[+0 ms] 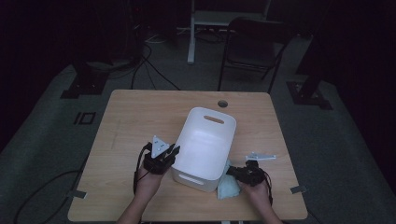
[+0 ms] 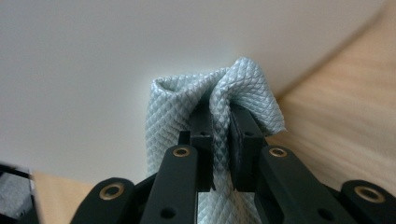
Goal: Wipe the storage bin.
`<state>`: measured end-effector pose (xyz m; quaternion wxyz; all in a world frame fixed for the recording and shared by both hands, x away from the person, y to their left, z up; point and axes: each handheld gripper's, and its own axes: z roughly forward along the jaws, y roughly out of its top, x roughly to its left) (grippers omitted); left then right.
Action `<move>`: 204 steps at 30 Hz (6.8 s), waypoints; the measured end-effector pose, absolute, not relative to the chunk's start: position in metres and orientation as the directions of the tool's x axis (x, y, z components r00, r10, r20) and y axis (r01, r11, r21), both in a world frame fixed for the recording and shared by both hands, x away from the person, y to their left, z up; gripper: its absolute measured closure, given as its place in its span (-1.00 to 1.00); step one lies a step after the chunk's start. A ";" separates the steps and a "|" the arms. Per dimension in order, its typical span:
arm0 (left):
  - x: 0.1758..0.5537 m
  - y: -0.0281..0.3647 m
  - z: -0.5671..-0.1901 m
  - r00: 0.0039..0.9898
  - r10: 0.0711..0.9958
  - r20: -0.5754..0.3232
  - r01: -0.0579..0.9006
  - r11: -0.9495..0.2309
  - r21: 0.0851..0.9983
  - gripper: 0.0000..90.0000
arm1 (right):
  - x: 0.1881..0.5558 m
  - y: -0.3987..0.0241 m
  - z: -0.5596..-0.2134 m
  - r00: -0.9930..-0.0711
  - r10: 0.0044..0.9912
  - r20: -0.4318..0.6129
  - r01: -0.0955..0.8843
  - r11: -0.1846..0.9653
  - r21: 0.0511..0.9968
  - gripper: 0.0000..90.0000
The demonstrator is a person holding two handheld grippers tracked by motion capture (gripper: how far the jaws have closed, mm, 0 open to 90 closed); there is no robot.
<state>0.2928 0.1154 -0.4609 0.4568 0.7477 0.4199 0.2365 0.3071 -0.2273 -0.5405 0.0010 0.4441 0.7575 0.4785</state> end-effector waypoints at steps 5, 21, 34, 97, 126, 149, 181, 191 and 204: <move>0.292 0.115 -0.461 0.515 0.856 -0.039 0.419 -0.212 0.883 0.78 | 0.311 -0.225 -0.548 -0.584 0.692 0.423 0.703 0.171 0.690 0.82; 0.291 0.113 -0.461 0.513 0.857 -0.043 0.427 -0.212 0.879 0.77 | 0.242 -0.222 -0.477 -0.744 0.551 0.378 0.519 0.120 0.846 0.79; 0.292 0.113 -0.460 0.542 0.840 -0.033 0.421 -0.237 0.875 0.77 | 0.257 -0.219 -0.503 -0.683 0.626 0.376 0.568 0.133 0.812 0.80; 0.292 0.108 -0.460 0.522 0.853 -0.005 0.410 -0.247 0.878 0.75 | 0.322 -0.238 -0.525 -0.593 0.699 0.400 0.633 0.097 0.768 0.83; 0.294 0.109 -0.460 0.557 0.831 -0.005 0.401 -0.263 0.878 0.74 | 0.354 -0.242 -0.528 -0.539 0.745 0.393 0.629 0.046 0.776 0.84; 0.294 0.111 -0.462 0.522 0.851 -0.058 0.423 -0.200 0.884 0.61 | 0.346 -0.258 -0.499 -0.583 0.695 0.420 0.587 0.003 0.809 0.84; 0.294 0.111 -0.460 0.599 0.796 -0.088 0.394 -0.198 0.898 -0.39 | 0.369 -0.345 -0.516 -0.282 0.889 0.360 0.604 -0.126 0.787 -0.09; 0.293 0.116 -0.453 0.619 0.780 -0.091 0.377 -0.193 0.906 -0.59 | 0.362 -0.325 -0.511 -0.395 0.847 0.357 0.626 -0.036 0.779 -0.57; 0.287 0.130 -0.435 0.628 0.773 -0.093 0.346 -0.170 0.923 -0.67 | 0.355 -0.299 -0.511 -0.459 0.836 0.301 0.598 0.040 0.800 -0.61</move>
